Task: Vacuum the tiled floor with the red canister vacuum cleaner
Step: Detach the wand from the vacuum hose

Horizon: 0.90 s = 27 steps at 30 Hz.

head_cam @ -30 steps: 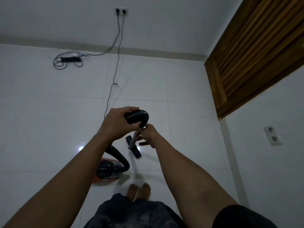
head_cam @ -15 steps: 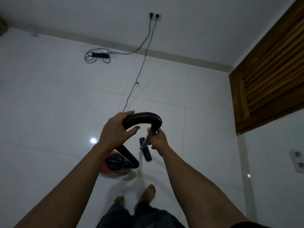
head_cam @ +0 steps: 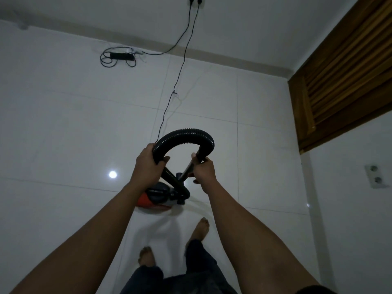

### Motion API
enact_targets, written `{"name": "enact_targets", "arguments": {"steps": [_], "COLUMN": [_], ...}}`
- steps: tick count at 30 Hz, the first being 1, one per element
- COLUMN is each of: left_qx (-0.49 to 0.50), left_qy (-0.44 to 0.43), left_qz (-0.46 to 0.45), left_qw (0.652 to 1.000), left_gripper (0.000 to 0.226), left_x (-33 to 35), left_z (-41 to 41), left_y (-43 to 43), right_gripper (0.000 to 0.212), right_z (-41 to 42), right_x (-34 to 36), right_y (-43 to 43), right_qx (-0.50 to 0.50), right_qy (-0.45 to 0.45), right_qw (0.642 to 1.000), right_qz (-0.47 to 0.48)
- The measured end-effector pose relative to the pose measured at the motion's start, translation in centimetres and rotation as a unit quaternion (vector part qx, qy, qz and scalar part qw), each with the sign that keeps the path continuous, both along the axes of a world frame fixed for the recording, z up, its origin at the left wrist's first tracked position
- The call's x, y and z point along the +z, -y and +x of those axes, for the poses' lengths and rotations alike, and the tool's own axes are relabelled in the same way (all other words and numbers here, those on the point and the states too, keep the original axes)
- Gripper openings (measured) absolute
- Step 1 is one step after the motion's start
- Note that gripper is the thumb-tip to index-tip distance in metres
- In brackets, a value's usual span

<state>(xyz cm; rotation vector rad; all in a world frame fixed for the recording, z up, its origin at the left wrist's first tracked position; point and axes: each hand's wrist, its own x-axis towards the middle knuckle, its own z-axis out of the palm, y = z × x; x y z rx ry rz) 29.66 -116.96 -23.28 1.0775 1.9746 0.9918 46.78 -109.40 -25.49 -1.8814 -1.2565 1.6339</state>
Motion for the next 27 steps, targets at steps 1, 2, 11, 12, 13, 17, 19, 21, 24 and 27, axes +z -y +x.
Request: {"name": "enact_targets", "arguments": {"steps": [1, 2, 11, 12, 13, 17, 19, 21, 24, 27], "left_qx": [-0.009, -0.019, -0.036, -0.033, -0.032, -0.032, -0.025, -0.014, -0.039, -0.059], "left_qy": [0.006, 0.01, 0.034, 0.039, 0.04, 0.06, 0.071, 0.072, 0.082, 0.059], "left_qz": [-0.002, -0.006, 0.003, 0.011, 0.03, 0.117, 0.15, 0.183, 0.22, 0.241], "left_qw": [1.0, 1.0, 0.999, 0.999, 0.998, 0.991, 0.986, 0.98, 0.971, 0.967], "left_gripper": [0.033, 0.031, 0.027, 0.027, 0.026, 0.03, 0.029, 0.034, 0.039, 0.034], "left_x": [0.0, 0.0, -1.8, -2.5, -3.5, -7.9, -11.7, -15.1, -22.1, -27.2], "left_z": [-0.7, -1.3, -2.9, -2.9, -3.0, -3.3, -3.1, -2.8, -2.2, -2.2], "left_y": [0.5, 0.9, 1.8, 1.7, 1.2, -1.0, -1.7, -2.5, -4.0, -5.2], "right_gripper": [0.034, 0.035, 0.03, 0.027, 0.025, 0.03, 0.036, 0.038, 0.041, 0.043], "right_z": [-0.6, -1.1, -2.3, -2.5, -2.8, -3.9, -4.1, -4.3, -4.6, -4.4], "right_x": [0.0, 0.0, -2.7, -3.5, -4.6, -10.0, -14.4, -18.6, -25.4, -28.6], "right_y": [0.6, 1.1, 1.7, 1.7, 1.2, -2.0, -3.0, -3.4, -3.9, -4.9], "right_qx": [-0.008, -0.013, -0.025, -0.017, -0.017, -0.041, -0.016, 0.012, 0.047, 0.062], "right_qy": [0.0, 0.002, 0.054, 0.057, 0.056, 0.035, 0.039, 0.034, -0.012, -0.043], "right_qw": [1.0, 1.0, 0.993, 0.992, 0.991, 0.984, 0.979, 0.976, 0.972, 0.959], "right_qz": [0.003, 0.007, 0.102, 0.11, 0.119, 0.171, 0.198, 0.216, 0.231, 0.274]}}
